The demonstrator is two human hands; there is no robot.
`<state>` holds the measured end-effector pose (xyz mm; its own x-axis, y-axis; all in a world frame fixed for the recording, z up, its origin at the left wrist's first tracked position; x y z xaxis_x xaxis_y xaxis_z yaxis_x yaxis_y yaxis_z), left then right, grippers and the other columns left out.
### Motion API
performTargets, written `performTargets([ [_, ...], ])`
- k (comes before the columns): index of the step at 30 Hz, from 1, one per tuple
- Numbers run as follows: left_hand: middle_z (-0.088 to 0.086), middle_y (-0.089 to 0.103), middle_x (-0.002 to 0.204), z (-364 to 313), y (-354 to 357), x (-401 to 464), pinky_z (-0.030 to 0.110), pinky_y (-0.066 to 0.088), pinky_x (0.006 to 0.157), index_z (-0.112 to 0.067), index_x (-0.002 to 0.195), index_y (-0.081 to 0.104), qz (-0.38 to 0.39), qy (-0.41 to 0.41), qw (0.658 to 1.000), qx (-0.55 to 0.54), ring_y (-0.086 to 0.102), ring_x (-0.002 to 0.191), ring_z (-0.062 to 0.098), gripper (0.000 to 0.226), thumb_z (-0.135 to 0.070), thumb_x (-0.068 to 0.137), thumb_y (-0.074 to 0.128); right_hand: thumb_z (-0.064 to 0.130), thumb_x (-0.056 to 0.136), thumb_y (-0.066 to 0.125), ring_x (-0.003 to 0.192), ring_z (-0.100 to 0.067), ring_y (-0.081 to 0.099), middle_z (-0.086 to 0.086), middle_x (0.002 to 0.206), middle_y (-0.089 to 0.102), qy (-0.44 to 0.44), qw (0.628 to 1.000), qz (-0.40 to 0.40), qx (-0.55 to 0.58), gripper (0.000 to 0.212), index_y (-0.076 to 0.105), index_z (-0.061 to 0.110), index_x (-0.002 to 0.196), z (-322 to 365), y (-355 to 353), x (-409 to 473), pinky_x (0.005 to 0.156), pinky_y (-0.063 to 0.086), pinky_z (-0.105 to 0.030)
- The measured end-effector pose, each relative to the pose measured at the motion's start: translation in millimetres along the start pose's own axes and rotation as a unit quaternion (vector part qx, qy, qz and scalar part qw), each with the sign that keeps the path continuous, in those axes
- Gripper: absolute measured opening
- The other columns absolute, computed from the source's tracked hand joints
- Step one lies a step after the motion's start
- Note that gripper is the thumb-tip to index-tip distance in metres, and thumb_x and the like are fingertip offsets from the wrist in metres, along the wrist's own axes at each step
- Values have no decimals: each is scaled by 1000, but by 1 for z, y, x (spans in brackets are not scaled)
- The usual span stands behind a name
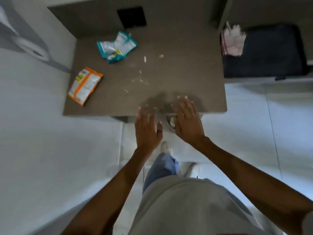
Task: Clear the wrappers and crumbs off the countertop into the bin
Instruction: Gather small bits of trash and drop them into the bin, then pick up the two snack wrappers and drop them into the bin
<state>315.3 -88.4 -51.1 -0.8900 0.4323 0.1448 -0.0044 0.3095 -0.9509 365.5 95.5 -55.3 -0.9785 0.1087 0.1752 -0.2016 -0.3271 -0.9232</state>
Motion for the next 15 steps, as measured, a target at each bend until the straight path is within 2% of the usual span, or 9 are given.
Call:
performTargets([
  [4, 22, 18, 173, 33, -26, 48, 60, 17, 128, -17, 165, 28, 32, -80, 994, 71, 12, 160, 49, 70, -50, 103, 39, 28, 98, 49, 155, -41, 15, -19, 167, 19, -11, 1000, 19, -13, 59, 34, 15, 153, 12, -14, 87, 123, 26, -59],
  [6, 24, 16, 173, 51, -33, 78, 62, 20, 129, -16, 165, 27, 53, -113, 989, 73, 10, 160, 50, 72, -53, 103, 29, 25, 95, 53, 154, -43, 18, -21, 166, 22, 1, 999, 34, 4, 59, 39, 13, 151, 17, -12, 131, 121, 29, -59],
  [9, 23, 18, 173, 80, -33, 122, 62, 26, 126, -17, 165, 27, 50, -114, 989, 76, 14, 159, 49, 70, -49, 103, 37, 20, 92, 57, 155, -43, 14, -21, 166, 22, 34, 997, 66, 25, 60, 41, 12, 149, 23, 6, 191, 120, 30, -59],
  [13, 18, 7, 176, 122, -25, 175, 62, 13, 130, -22, 168, 15, 43, -146, 986, 66, 5, 162, 44, 77, -55, 102, 40, 27, 96, 57, 155, -44, 12, -21, 166, 20, 19, 994, 104, 39, 65, 33, 11, 153, 41, 37, 261, 122, 26, -61],
  [15, 16, 4, 176, 145, -23, 200, 64, 7, 130, -24, 168, 12, 35, -184, 981, 45, 1, 163, 42, 83, -55, 99, 47, 29, 97, 58, 156, -44, 10, -20, 167, 18, -5, 992, 114, 55, 70, 27, 9, 157, 58, 54, 296, 124, 23, -60],
])
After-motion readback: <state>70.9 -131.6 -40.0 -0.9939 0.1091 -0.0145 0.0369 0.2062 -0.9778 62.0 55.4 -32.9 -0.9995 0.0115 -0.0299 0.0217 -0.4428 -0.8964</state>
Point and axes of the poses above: each hand's wrist, its own x-axis towards the middle knuckle, its own y-axis out of the palm, z = x × y, the point moved 1 cm from there along x, towards the middle knuckle
